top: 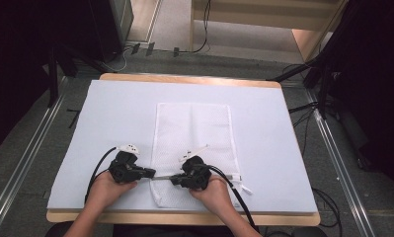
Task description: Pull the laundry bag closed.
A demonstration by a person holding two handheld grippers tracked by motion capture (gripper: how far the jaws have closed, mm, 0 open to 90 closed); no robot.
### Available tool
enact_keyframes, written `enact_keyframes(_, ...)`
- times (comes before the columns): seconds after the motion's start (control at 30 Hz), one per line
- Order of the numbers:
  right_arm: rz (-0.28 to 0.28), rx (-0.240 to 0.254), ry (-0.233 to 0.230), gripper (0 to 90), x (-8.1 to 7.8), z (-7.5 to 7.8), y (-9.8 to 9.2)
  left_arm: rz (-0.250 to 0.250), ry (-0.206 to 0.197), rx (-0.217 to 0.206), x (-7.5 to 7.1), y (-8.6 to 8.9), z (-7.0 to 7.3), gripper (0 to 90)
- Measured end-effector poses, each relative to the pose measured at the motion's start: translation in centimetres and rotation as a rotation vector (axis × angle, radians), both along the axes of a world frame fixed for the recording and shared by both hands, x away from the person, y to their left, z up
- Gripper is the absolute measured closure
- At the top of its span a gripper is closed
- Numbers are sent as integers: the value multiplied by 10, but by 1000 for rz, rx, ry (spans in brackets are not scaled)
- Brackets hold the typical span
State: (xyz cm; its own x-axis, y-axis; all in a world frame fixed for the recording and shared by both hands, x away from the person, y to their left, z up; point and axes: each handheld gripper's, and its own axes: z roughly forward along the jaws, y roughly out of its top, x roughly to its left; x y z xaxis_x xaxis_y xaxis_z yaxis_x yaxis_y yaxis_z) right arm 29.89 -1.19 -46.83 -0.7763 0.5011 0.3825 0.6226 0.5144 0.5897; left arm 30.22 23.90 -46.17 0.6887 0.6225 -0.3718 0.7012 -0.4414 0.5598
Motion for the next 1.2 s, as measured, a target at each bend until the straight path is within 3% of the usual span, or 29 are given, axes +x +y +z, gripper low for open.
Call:
enact_keyframes(0.5, -27, 17, 19, 882, 1, -1, -13, 1, 0, -2, 0, 0, 0, 900)
enact_keyframes(1.2, -45, 25, 4, 882, -1, -1, -38, -3, -2, -1, 0, 1, 0, 900)
